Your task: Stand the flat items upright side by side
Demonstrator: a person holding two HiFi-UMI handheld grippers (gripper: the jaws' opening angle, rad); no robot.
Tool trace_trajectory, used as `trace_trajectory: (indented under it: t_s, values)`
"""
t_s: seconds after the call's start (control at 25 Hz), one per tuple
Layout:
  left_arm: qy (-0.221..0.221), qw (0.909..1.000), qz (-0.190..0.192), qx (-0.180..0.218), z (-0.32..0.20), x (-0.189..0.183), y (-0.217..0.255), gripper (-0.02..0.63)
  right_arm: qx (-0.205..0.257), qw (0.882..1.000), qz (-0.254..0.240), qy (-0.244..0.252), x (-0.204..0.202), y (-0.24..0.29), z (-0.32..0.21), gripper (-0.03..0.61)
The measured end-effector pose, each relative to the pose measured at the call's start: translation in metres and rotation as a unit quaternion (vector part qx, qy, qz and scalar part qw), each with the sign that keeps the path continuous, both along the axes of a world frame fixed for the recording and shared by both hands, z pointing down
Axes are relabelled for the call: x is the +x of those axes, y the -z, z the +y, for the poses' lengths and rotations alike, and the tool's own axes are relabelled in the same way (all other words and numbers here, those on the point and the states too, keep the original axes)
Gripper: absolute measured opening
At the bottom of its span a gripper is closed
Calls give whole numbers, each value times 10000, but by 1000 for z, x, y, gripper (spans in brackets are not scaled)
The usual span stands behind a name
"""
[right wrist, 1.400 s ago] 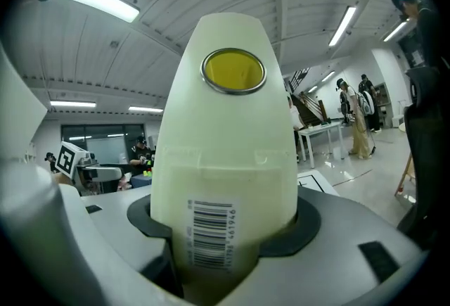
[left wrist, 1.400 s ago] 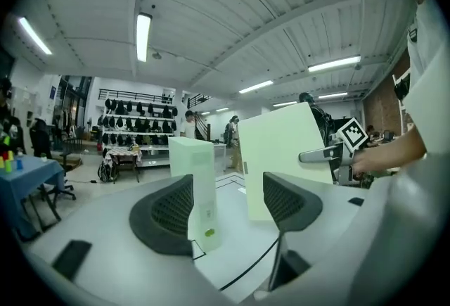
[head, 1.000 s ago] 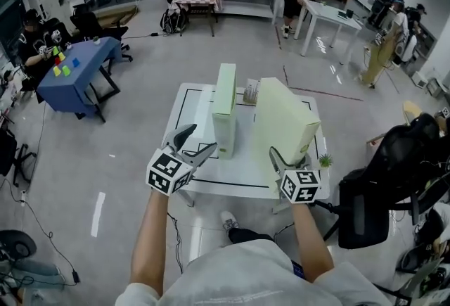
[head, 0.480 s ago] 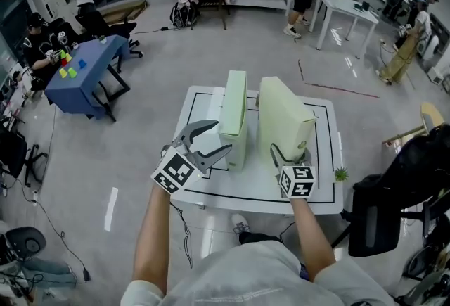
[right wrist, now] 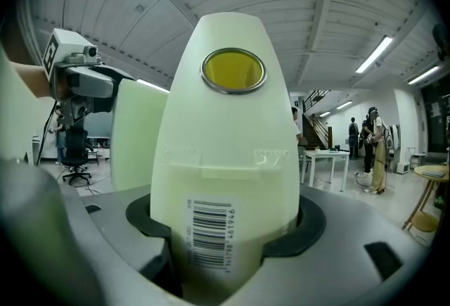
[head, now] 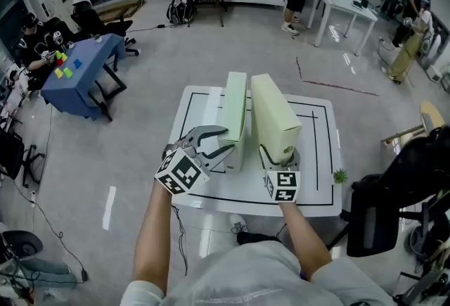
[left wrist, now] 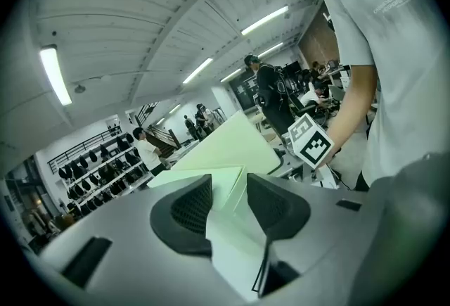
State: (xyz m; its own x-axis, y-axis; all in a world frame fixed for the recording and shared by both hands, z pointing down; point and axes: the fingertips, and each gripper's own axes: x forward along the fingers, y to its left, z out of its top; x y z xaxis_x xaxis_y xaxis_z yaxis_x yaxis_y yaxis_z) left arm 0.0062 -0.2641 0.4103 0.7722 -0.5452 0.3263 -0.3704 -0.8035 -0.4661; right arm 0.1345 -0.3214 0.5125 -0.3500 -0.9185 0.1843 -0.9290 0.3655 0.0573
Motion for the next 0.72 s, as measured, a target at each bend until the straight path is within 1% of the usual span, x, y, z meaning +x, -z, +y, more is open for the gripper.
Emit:
trace_trajectory:
  t_s: [0.12, 0.16, 0.24, 0.32, 0.44, 0.6, 0.72]
  values:
    - [-44, 9999, 113, -32, 1, 2, 1, 163, 63, 10000, -13, -39, -12, -3, 0, 356]
    - [-53, 9999, 143, -35, 1, 2, 1, 161, 24, 10000, 1, 19, -17, -5, -2, 365]
    - [-49, 9998, 197, -34, 1, 4, 2, 160, -225, 9991, 116, 330, -33, -15, -2, 383]
    - [-18, 9997, 260, -32, 2, 4, 2, 156, -482, 9960, 313, 685, -48, -27, 2, 415]
    - [-8, 9994, 353, -66, 4, 3, 1, 150, -625, 9920, 548, 949, -54, -36, 11, 420]
    - [-212, 9984, 518, -20, 6, 7, 14, 147, -1032, 9804, 939, 1389, -65, -37, 19, 426]
    - [-246, 9977, 625, -30, 5, 6, 15, 146, -1265, 9696, 976, 1855, -70, -41, 26, 442]
